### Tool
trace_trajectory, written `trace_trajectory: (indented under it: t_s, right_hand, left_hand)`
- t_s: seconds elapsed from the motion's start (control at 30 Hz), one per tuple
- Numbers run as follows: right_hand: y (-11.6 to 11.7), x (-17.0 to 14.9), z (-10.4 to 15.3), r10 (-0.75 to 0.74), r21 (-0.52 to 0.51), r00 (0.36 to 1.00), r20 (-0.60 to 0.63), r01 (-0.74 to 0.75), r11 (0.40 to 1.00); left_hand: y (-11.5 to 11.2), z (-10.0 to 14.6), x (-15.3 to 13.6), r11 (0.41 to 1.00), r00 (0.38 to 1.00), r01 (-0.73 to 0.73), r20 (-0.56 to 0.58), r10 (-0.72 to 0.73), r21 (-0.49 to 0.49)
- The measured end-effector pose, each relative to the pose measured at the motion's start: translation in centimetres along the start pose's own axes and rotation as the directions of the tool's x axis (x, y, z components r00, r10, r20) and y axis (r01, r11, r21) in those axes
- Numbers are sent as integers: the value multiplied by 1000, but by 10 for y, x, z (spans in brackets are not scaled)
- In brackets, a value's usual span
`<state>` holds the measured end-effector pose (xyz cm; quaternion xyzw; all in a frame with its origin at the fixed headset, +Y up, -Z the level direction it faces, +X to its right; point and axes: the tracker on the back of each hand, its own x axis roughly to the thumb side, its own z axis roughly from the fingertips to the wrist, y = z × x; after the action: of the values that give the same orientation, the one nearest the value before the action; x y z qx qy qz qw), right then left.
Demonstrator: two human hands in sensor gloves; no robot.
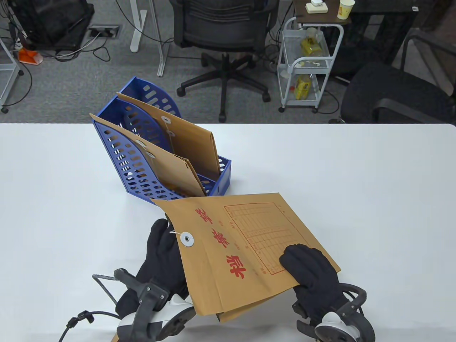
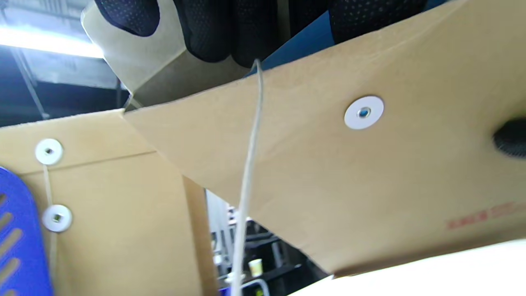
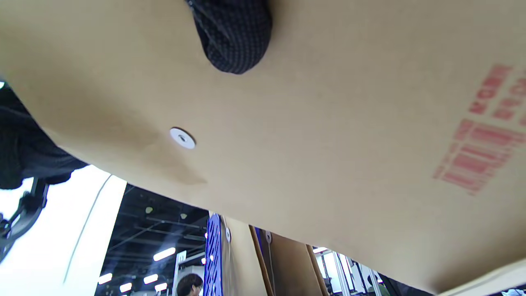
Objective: Pull cardstock from document pouches and stack
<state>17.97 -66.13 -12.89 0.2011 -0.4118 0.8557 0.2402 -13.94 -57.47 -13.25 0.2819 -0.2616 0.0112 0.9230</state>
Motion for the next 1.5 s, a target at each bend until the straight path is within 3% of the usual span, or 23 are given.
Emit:
trace_trajectory:
  t_s: [0.2,0.4,0.57,0.73,0.93,1.1,1.3,1.5]
  right_hand:
    - [-7,-3,1,-70,-62,997,-26,68,996]
    - [-9,-4,2,-61,-99,998,-34,58,993]
    - [-6,-4,2,-5,-82,999,-51,0,997]
    - [-2,3,-1,82,-32,996,-39,-83,996]
    - [-7,6,-4,198,-27,980,-28,-199,980]
    - [-14,-10,-6,173,-30,978,-114,-177,984]
    - [-25,-26,-16,230,46,954,-190,-226,973]
    - [-53,-67,-20,189,141,928,-322,-150,979]
  left_hand:
    - [7,5,1,990,990,-127,48,130,-65]
    - [4,8,17,995,995,-10,98,19,-97]
    - [-5,8,25,990,984,137,111,-140,31]
    - [2,5,18,992,993,72,86,-82,106]
    - [23,11,18,974,986,123,84,-141,192]
    - [48,19,-6,968,998,61,9,-65,242]
    - [73,39,-40,945,991,62,-130,-21,322]
    - [81,68,-92,914,928,-33,-327,179,405]
